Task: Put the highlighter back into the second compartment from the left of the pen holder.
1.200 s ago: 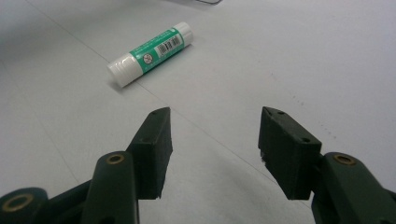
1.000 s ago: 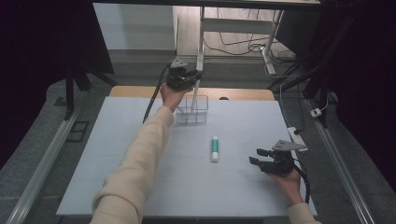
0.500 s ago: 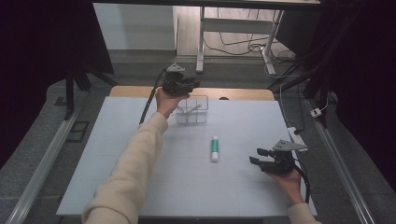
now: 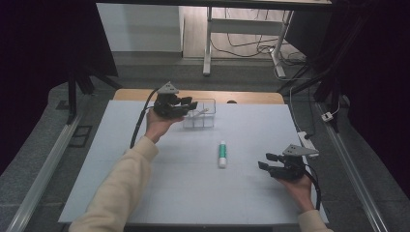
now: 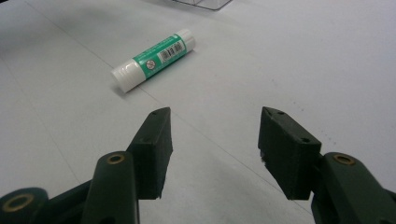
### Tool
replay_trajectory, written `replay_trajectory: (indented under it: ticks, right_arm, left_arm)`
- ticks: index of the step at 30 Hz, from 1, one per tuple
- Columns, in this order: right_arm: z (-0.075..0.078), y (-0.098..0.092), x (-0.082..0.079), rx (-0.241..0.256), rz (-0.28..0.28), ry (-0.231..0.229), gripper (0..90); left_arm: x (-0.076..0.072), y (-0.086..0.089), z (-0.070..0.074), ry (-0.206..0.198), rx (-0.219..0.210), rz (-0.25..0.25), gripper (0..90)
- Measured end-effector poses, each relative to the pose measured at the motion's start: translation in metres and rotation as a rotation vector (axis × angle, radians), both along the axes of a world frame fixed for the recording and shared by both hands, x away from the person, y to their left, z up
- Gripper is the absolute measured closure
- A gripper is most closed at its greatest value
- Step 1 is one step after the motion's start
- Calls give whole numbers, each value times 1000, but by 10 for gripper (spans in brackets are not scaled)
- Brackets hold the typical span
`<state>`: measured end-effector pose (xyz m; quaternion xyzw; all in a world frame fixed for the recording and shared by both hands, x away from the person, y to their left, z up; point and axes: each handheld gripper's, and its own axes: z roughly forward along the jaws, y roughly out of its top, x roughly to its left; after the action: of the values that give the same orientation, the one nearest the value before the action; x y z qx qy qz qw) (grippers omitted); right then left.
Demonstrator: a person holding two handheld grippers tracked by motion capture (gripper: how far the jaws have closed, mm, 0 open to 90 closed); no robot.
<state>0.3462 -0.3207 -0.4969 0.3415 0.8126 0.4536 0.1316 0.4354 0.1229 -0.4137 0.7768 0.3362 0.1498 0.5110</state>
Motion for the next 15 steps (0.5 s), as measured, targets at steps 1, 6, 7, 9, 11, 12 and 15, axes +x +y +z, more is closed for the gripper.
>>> replay_trajectory:
  ticks: [1,6,7,9,11,12,15]
  right_arm:
    - [0,0,0,2,-1,-2,439]
    - [0,1,1,4,-1,-2,439]
    - [0,1,1,0,0,-1,439]
    - [0,1,1,-3,3,1,439]
    - [0,2,1,-5,4,1,439]
    - [0,2,1,-2,4,1,439]
    - [0,3,2,-2,5,4,439]
  left_arm:
    - [-5,3,-1,3,5,2,615]
    - [-24,14,-9,22,33,-14,598]
    - [-28,16,-10,27,40,-16,597]
    - [-35,18,-14,31,61,-18,590]
    - [-44,22,-18,38,61,-19,589]
    - [-48,24,-20,41,59,-15,585]
    - [-61,31,-26,45,70,-13,578]
